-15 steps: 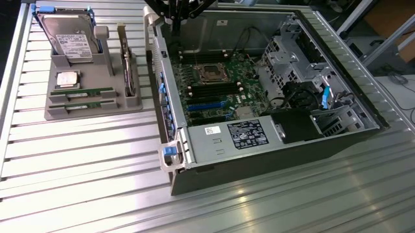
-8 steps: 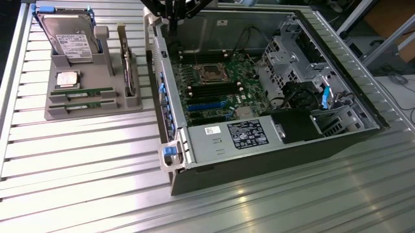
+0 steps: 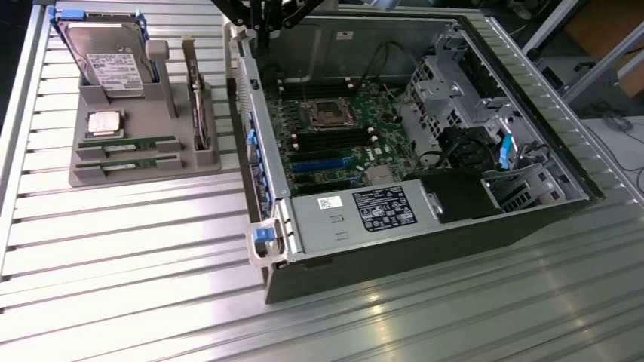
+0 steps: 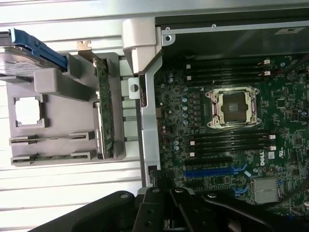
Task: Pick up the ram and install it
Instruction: 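Reach for the ram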
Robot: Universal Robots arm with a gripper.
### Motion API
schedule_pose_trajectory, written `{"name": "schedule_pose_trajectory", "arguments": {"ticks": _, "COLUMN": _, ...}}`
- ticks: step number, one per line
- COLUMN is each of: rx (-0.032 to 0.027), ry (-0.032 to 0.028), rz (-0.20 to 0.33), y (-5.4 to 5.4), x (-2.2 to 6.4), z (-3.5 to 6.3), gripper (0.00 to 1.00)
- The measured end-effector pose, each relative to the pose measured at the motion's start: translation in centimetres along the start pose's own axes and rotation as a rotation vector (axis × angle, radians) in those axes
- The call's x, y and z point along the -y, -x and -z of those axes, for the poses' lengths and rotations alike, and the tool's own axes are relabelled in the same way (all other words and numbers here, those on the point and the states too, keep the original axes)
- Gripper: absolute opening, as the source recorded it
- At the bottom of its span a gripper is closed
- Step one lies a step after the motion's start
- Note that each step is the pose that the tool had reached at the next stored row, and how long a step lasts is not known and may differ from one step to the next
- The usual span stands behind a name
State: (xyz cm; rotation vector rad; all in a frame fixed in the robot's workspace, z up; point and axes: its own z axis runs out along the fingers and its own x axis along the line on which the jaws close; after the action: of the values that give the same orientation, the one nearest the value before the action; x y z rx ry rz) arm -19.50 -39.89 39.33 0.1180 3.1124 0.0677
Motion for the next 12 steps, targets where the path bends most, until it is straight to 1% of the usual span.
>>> {"name": "schedule_pose_trajectory", "arguments": {"ticks": 12, "rx": -0.0001, "ry": -0.0001, "rz": 0.000, "y": -0.91, "x": 0.07, "z": 0.03, "gripper": 0.11}}
